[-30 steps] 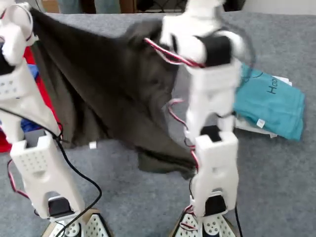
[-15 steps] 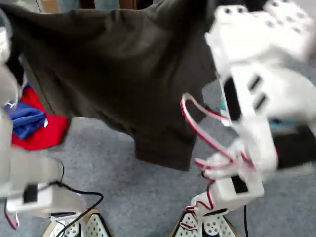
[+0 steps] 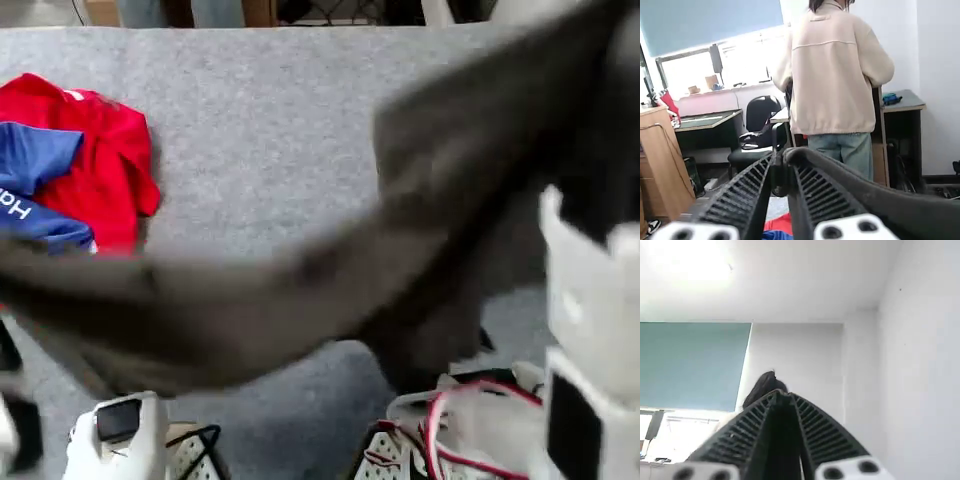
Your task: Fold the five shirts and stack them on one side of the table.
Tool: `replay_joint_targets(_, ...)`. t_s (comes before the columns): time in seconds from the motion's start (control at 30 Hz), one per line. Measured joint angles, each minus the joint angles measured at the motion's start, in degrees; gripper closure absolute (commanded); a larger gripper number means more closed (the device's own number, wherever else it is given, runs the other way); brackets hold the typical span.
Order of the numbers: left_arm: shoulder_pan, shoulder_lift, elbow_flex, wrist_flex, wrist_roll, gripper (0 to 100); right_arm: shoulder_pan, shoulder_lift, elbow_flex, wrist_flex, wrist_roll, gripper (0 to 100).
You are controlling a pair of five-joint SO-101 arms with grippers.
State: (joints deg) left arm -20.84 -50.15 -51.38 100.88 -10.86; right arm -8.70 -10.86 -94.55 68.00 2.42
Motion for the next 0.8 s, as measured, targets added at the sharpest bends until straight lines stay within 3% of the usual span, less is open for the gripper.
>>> replay_joint_targets(0.17, -0.4, -10.3, 9.8, 0.0, 0.0, 97, 0.0, -2.8, 4.3, -1.1, 2.5, 98.5)
replay_joint_targets(0.53, -0.4, -11.9, 24.4, -4.3, 2.7, 97, 0.0, -5.1, 22.5, -1.1, 2.7, 98.5)
replay_joint_targets(0.67, -0.4, -11.9, 36.8, -12.0, 3.1, 97, 0.9, -2.0, 36.0, -2.5, 2.7, 98.5)
replay_joint_targets(0.8, -0.4, -11.7, 56.2, -26.7, 3.3, 97, 3.7, 2.7, 49.7, -11.3, 2.7, 98.5)
